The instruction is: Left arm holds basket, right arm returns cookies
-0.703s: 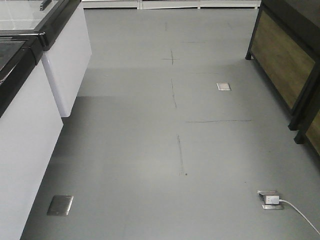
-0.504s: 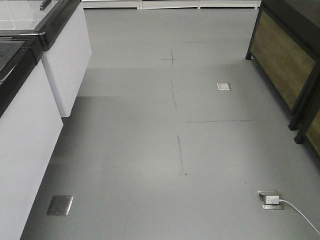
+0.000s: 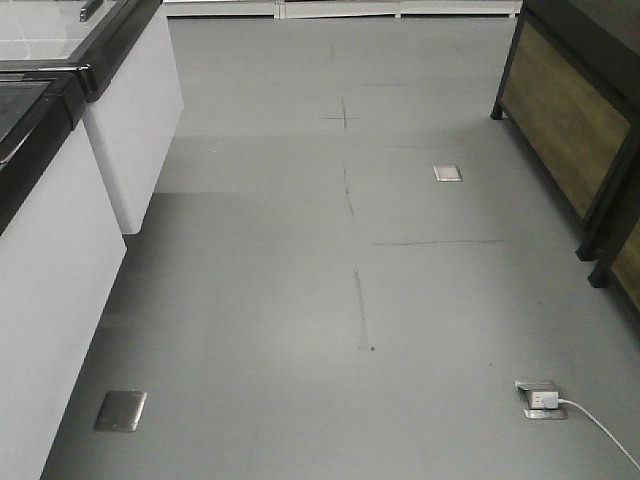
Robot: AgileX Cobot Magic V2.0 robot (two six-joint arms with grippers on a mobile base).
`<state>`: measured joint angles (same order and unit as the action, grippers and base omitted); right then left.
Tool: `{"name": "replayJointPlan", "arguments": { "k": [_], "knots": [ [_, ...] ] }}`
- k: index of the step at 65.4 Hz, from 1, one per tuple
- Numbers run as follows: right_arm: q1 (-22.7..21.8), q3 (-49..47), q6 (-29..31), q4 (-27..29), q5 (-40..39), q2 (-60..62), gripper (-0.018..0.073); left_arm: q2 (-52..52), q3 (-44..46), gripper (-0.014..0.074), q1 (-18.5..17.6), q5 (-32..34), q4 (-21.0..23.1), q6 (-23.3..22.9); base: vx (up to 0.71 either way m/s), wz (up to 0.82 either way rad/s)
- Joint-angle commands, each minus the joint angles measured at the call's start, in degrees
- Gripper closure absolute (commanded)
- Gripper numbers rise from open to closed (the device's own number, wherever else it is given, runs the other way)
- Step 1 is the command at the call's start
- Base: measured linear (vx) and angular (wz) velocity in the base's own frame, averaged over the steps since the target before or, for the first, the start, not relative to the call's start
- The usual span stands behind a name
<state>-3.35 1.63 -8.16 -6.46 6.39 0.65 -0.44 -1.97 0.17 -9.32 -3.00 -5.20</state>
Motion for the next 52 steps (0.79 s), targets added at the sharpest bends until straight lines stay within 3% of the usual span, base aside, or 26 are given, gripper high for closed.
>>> {"name": "replayJointPlan", "arguments": {
  "k": [1,52],
  "knots": [
    [-0.03,0.99,0.22,-0.71,-4.14,0.71,0.0565,-0.98,1.76,0.0602,-0.13,4.21,0.04,-0.56,0.0,0.0],
    [-0.03,0.99,0.22,-0.71,-4.14,0.71,0.0565,-0.98,1.76,0.0602,-0.13,4.44,0.04,-0.56,0.0,0.0]
  ]
}}
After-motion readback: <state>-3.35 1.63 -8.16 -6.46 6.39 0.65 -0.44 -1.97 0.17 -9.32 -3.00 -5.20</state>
